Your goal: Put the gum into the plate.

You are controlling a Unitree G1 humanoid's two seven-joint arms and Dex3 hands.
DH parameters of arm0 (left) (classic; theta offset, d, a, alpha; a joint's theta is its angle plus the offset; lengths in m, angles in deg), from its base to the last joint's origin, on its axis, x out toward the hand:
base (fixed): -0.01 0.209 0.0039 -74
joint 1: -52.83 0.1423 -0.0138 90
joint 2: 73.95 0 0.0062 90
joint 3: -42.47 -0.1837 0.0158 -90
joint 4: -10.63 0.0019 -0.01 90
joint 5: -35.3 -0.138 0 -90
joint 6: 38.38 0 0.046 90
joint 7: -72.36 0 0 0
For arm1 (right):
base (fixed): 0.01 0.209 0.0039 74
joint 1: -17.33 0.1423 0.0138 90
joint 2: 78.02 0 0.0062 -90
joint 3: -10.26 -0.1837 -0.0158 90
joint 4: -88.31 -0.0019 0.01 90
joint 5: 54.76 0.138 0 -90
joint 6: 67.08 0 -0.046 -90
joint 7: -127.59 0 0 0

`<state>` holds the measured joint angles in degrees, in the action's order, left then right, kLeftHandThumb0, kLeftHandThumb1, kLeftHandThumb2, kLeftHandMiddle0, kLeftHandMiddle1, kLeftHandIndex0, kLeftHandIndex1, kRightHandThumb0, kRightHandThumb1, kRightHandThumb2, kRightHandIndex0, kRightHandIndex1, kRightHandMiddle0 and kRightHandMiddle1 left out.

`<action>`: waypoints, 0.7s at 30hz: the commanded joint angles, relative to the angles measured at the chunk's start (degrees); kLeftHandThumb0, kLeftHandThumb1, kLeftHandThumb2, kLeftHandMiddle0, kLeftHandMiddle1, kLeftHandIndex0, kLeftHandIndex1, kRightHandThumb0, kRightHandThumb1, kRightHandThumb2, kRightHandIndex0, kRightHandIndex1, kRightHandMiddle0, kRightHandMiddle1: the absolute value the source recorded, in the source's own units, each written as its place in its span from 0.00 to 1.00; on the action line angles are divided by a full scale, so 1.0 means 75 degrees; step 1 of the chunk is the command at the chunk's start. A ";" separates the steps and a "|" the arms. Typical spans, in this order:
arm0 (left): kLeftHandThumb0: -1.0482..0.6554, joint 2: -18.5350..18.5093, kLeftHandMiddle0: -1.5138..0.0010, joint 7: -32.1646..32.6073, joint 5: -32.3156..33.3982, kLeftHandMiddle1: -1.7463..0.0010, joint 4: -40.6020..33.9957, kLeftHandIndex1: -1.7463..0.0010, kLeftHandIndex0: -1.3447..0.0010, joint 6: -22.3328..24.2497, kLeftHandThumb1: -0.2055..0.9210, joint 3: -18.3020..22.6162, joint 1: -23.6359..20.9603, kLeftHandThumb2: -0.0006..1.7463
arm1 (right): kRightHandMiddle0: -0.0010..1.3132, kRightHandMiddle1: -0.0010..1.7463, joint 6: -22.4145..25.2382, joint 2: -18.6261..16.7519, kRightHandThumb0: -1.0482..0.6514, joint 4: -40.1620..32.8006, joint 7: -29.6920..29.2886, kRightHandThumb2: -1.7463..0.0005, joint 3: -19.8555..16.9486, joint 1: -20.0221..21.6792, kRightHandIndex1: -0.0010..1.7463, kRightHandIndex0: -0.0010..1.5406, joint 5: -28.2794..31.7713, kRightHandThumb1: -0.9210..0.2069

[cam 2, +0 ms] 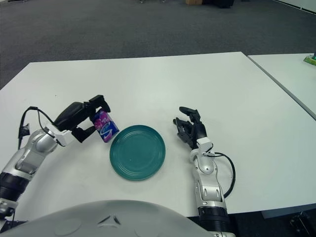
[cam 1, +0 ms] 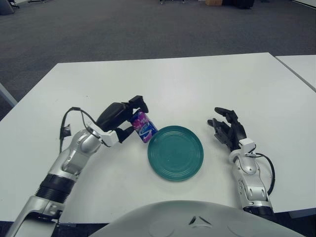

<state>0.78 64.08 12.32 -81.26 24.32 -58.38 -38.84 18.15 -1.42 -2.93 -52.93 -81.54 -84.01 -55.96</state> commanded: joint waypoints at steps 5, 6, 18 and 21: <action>0.61 0.0283 0.49 -0.0210 -0.0435 0.00 -0.0283 0.00 0.58 0.0036 0.26 -0.0346 -0.0079 0.91 | 0.09 0.54 0.0356 -0.0053 0.32 0.0084 -0.0099 0.67 0.0087 -0.0191 0.34 0.37 -0.0118 0.00; 0.61 0.0339 0.49 -0.0176 -0.0608 0.00 -0.0341 0.01 0.57 0.0016 0.26 -0.0430 -0.0097 0.91 | 0.09 0.54 0.0358 -0.0053 0.32 0.0077 -0.0111 0.67 0.0092 -0.0190 0.34 0.37 -0.0123 0.00; 0.61 0.0503 0.50 0.0375 -0.1812 0.00 -0.0139 0.01 0.56 -0.0821 0.25 -0.0849 -0.0196 0.91 | 0.08 0.54 0.0414 -0.0078 0.32 -0.0061 -0.0244 0.67 0.0198 -0.0231 0.35 0.38 -0.0189 0.00; 0.61 0.0616 0.49 0.0822 -0.2402 0.00 0.0022 0.01 0.56 -0.0952 0.25 -0.0952 -0.0262 0.92 | 0.08 0.54 0.0446 -0.0090 0.32 -0.0089 -0.0270 0.67 0.0212 -0.0237 0.35 0.38 -0.0182 0.00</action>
<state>4.94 66.94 -2.00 -82.51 18.01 -65.07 -39.28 19.09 -1.75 -4.51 -54.85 -80.25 -84.94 -56.62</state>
